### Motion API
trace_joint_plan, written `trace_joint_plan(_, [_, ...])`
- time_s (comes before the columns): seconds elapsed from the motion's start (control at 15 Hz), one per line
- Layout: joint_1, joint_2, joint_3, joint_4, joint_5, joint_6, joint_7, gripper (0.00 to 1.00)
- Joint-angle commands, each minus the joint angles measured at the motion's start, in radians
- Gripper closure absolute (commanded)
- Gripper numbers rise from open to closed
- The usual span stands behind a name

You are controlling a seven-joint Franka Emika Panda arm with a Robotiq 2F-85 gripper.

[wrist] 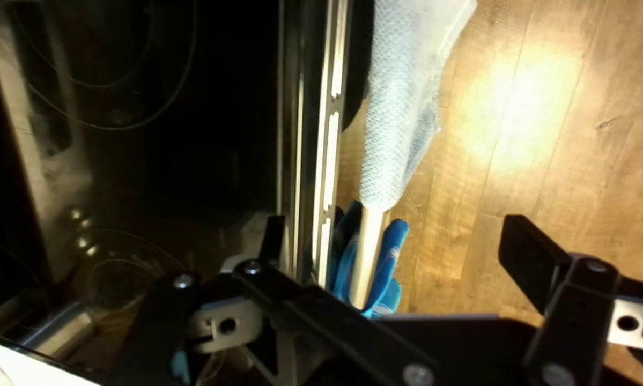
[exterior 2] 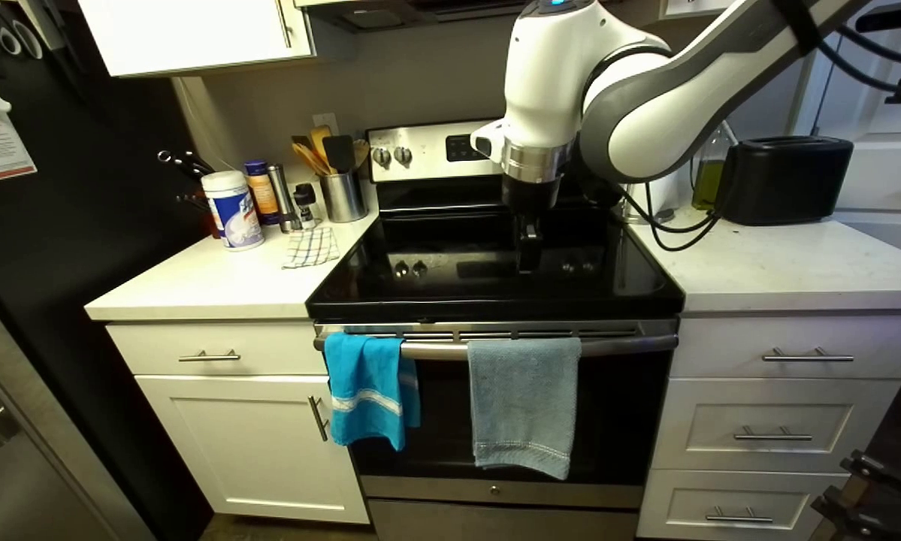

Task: Put the light blue towel on the stove

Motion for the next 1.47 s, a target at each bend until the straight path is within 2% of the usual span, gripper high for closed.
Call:
trace_joint_plan(0.0, [-0.022, 0.104, 0.052, 0.023, 0.188, 0.113, -0.178, 0.0])
trace_joint_plan(0.2, [-0.058, 0.183, 0.115, 0.048, 0.337, 0.142, -0.328, 0.0])
trace_joint_plan(0.47, [-0.109, 0.249, 0.159, 0.103, 0.431, 0.101, -0.427, 0.0])
trace_joint_plan(1.0, [-0.195, 0.327, 0.174, 0.195, 0.499, 0.057, -0.528, 0.0])
trace_joint_plan(1.4, [-0.195, 0.388, 0.147, 0.266, 0.496, -0.04, -0.549, 0.0])
